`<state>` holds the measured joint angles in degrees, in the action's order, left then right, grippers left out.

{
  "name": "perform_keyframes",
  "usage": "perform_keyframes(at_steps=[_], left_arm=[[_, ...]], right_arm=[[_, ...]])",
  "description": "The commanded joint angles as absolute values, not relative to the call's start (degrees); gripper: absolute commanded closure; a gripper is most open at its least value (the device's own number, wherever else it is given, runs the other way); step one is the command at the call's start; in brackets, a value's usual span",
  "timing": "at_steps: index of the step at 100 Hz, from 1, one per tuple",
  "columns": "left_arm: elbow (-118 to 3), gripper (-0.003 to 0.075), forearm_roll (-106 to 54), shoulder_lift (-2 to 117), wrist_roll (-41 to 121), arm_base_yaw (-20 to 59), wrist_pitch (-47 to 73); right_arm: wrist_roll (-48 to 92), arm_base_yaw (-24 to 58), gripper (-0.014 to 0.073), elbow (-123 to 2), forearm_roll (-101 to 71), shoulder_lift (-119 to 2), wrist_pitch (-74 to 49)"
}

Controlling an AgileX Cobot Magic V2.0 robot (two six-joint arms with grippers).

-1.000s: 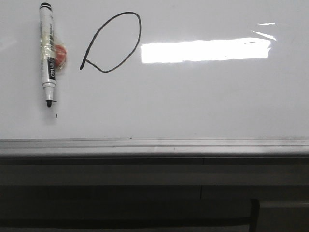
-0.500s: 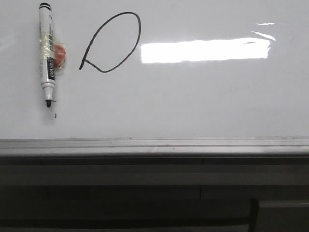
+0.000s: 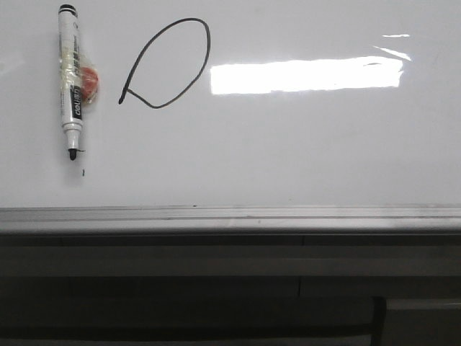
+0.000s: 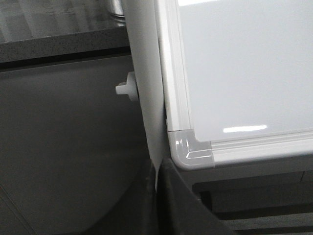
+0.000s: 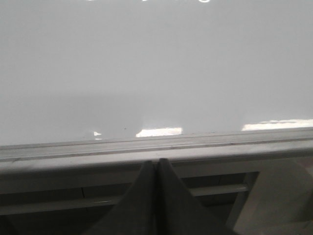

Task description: Write number 0 on whiteboard

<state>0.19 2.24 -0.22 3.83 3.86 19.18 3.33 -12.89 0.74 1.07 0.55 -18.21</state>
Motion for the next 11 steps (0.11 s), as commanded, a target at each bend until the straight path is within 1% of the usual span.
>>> perform_keyframes(at_steps=[1, 11], left_arm=[[2.1, 0.0740, 2.3, -1.9, 3.3, 4.3, 16.5], [2.1, 0.0740, 2.3, -1.9, 3.3, 4.3, 16.5]], right_arm=[[3.5, -13.0, 0.0651, 1.4, 1.9, 1.7, -17.1], [3.5, -13.0, 0.0652, 1.4, 1.9, 1.7, -17.1]])
